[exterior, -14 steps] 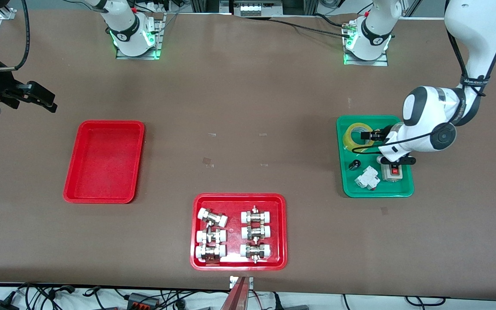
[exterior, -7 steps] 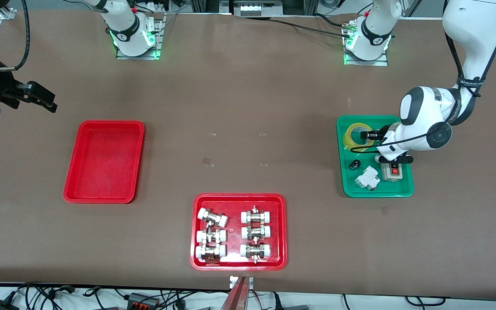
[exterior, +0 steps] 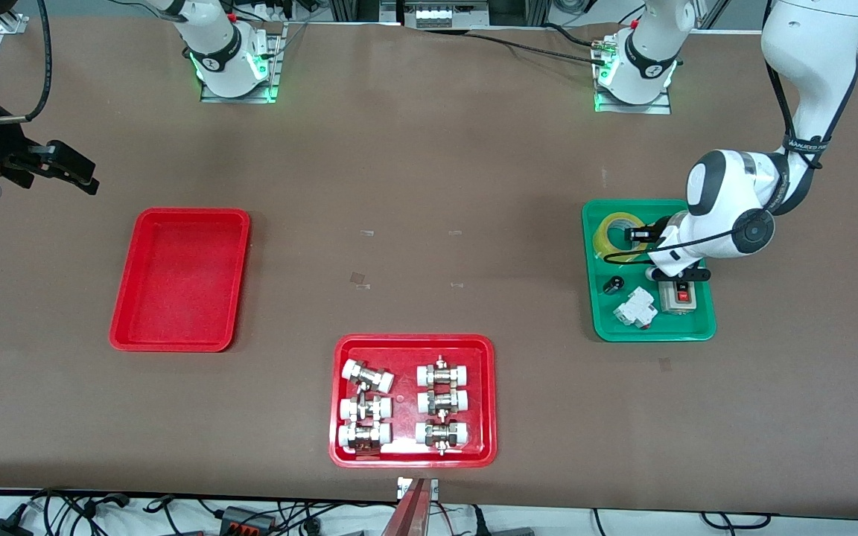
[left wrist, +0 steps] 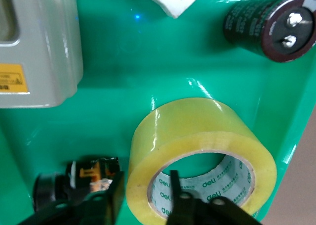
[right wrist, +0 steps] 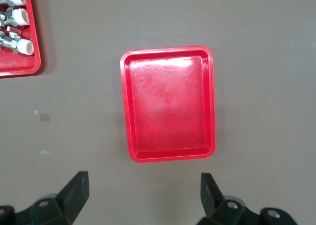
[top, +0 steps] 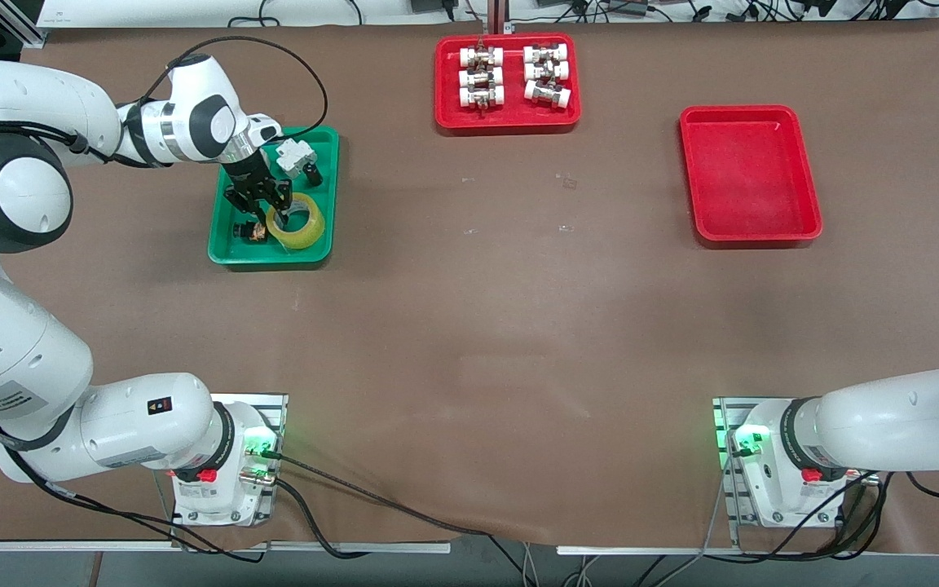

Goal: Left arm passes tape to right arm into tray
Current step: 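Reach the left gripper down over the yellow tape roll and grasp its rim, then lift the tape roll with the left gripper and carry it toward the table middle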

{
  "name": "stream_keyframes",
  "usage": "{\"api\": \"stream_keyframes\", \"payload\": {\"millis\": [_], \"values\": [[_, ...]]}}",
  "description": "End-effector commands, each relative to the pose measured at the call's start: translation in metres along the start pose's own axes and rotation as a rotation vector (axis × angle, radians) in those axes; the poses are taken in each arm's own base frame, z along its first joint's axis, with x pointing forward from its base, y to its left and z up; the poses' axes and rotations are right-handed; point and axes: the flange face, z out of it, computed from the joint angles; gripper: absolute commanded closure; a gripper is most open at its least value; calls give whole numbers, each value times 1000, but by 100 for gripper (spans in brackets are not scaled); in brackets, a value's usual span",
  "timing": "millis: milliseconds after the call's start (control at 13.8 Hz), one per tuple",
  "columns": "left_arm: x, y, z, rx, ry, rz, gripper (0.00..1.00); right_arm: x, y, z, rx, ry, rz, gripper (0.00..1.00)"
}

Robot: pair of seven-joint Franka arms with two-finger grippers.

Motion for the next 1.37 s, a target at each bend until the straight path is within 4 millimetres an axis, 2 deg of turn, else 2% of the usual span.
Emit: {"api": "stream_keyframes", "payload": {"millis": [0, 289, 434, 578, 651, 795, 867, 940, 1012, 1157, 1229, 1301], "values": [[-4, -3, -4, -4, 9, 0, 99, 1, 1, -3, -7, -1, -18, 0], [-7, -3, -26, 6, 3, 0, 100, 1, 3, -5, -6, 0, -10, 0], [-8, 0, -44, 12, -7, 2, 100, 1, 4, -5, -6, 0, -6, 0], [-12, 8, -83, 27, -17, 18, 100, 1, 4, -5, -6, 0, -4, 0], [-14, 18, -113, 39, -15, 34, 100, 1, 4, -5, -6, 0, -3, 0], [-23, 62, -193, 55, -18, 97, 100, 0, 4, -6, -6, 2, -3, 0], [-29, 71, -239, 53, -11, 108, 100, 2, 6, -5, -6, 5, -1, 0], [-36, 80, -272, 46, 2, 123, 100, 2, 8, -5, -6, 5, 0, 0], [-48, 103, -297, 50, 20, 167, 100, 2, 8, -5, -6, 5, 0, 0], [-64, 144, -333, 27, 80, 239, 100, 1, 8, -5, -6, 2, -1, 0], [-59, 168, -327, -37, 58, 246, 100, 2, 7, -5, -5, 3, -1, 0], [-51, 183, -312, -111, 9, 213, 100, 2, 7, -4, -5, 3, -1, 0]]}}
